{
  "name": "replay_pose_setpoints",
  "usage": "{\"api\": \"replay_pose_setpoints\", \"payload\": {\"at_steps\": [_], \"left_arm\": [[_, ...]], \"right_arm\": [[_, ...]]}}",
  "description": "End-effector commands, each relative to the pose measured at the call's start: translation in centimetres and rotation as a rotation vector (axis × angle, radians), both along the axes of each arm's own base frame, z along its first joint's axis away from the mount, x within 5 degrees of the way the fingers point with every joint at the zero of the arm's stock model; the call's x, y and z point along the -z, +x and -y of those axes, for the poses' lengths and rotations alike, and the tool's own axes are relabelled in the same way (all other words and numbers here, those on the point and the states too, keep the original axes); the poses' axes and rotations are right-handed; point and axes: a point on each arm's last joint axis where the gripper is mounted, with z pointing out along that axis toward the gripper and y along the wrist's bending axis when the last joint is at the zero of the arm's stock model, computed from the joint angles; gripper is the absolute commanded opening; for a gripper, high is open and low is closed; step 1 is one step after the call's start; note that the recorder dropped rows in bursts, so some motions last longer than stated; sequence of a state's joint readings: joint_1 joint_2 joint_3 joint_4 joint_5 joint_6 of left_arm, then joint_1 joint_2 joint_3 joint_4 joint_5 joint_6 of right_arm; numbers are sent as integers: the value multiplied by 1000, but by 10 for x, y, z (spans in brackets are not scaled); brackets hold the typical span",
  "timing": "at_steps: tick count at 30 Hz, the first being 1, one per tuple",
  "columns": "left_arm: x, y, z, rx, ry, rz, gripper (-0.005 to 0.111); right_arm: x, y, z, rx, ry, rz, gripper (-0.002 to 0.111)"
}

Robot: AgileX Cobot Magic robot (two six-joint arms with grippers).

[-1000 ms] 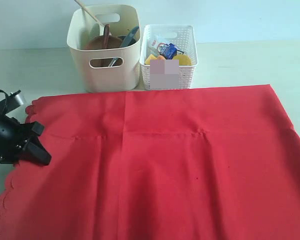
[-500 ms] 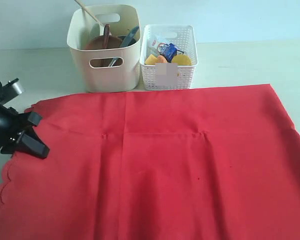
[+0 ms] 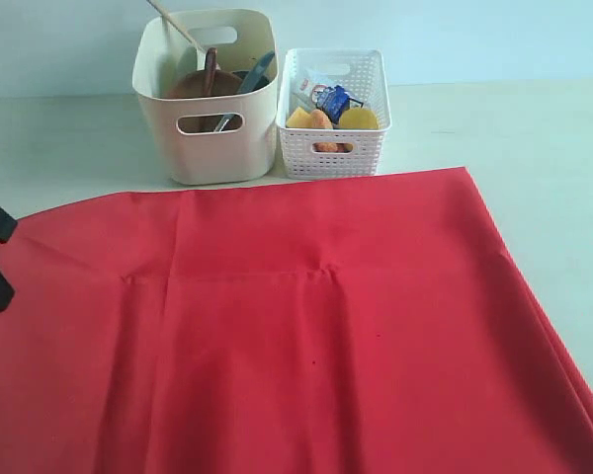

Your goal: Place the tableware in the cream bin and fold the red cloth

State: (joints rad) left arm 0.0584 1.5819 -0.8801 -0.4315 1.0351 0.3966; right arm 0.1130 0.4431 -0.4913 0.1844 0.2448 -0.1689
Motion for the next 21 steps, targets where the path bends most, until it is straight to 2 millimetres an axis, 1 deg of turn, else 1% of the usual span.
{"api": "replay_pose_setpoints", "payload": {"at_steps": [1,3,4,7,9,14,18,21], "left_arm": [[-4,3,-1,-23,2,33,0],[-5,4,1,-18,-22,44,0],[-6,4,3,-20,-41,50,0],[-7,5,7,-10,-87,67,0],[-9,5,9,-1,-113,63,0],[-11,5,14,8,-171,68,0],[-15,5,19,27,-242,81,0],[-17,5,23,24,-290,89,0]], "right_arm": [[-5,0,1,10,2,38,0],[-5,0,0,5,63,24,0],[-2,0,-1,-5,86,-18,0],[5,3,-3,-16,84,-82,0],[12,9,-5,-27,75,-151,0],[31,31,-10,-49,52,-334,0],[42,54,-15,-77,19,-503,0],[59,73,-18,-81,9,-635,0]]}}
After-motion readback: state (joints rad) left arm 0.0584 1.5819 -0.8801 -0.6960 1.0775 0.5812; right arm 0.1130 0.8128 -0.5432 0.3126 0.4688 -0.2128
